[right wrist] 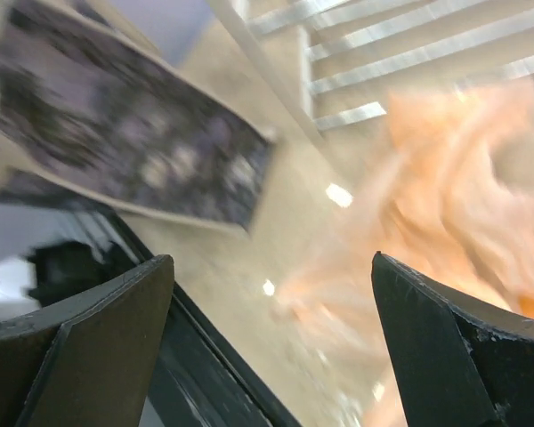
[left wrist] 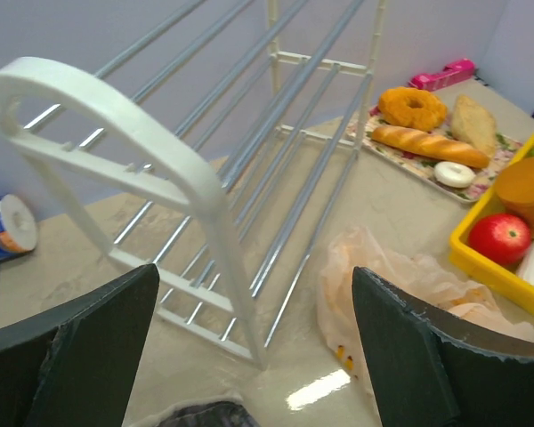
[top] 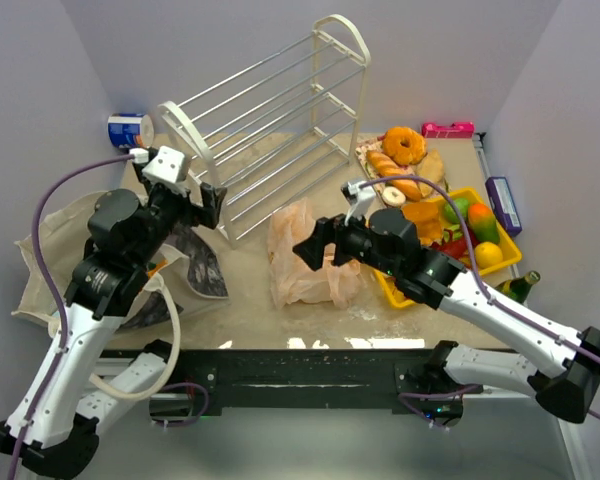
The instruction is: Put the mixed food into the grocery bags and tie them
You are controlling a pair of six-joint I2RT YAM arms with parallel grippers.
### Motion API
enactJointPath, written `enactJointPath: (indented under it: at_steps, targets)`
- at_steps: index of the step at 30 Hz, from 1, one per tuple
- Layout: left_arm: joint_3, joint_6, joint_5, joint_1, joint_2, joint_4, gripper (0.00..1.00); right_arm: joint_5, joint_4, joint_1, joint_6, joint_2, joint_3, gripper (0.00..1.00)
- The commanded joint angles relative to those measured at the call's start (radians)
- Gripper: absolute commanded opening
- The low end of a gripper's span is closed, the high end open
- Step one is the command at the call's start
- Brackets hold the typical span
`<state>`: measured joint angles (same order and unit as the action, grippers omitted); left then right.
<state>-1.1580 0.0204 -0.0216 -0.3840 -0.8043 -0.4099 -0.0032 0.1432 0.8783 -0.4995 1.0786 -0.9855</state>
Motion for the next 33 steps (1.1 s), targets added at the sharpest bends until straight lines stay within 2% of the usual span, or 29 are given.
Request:
enactJointPath:
  at_steps: [1,3,5,9,12,21,25,33]
  targets:
    - [0.004,-0.042,0.030,-0.122,-0.038,0.097,0.95,0.063,0.240,-0.030,0.045,-0.092,0.102,0.97]
    - [-0.002,-0.034,-0.084,-0.243,-0.070,0.102,0.95,0.065,0.297,-0.033,0.035,-0.121,0.126,0.97]
    - [-0.003,-0.037,-0.138,-0.295,-0.105,0.103,0.95,0.065,0.343,-0.033,0.020,-0.135,0.153,0.96]
    - [0.035,-0.059,-0.192,-0.406,-0.142,0.137,0.95,0.085,0.381,-0.035,0.009,-0.161,0.189,0.95]
    - [0.116,-0.108,-0.170,-0.444,-0.150,0.195,0.95,0.071,0.369,-0.033,0.010,-0.155,0.209,0.93]
    - [0.421,-0.388,-0.107,-0.474,-0.249,0.344,0.97,0.006,0.265,-0.033,0.042,-0.016,0.215,0.82]
    - [0.481,-0.473,-0.121,-0.474,-0.268,0.355,0.98,-0.017,0.248,-0.033,0.045,0.024,0.217,0.76]
    - [0.552,-0.534,-0.100,-0.474,-0.291,0.381,0.98,-0.009,0.236,-0.033,0.035,0.020,0.238,0.57]
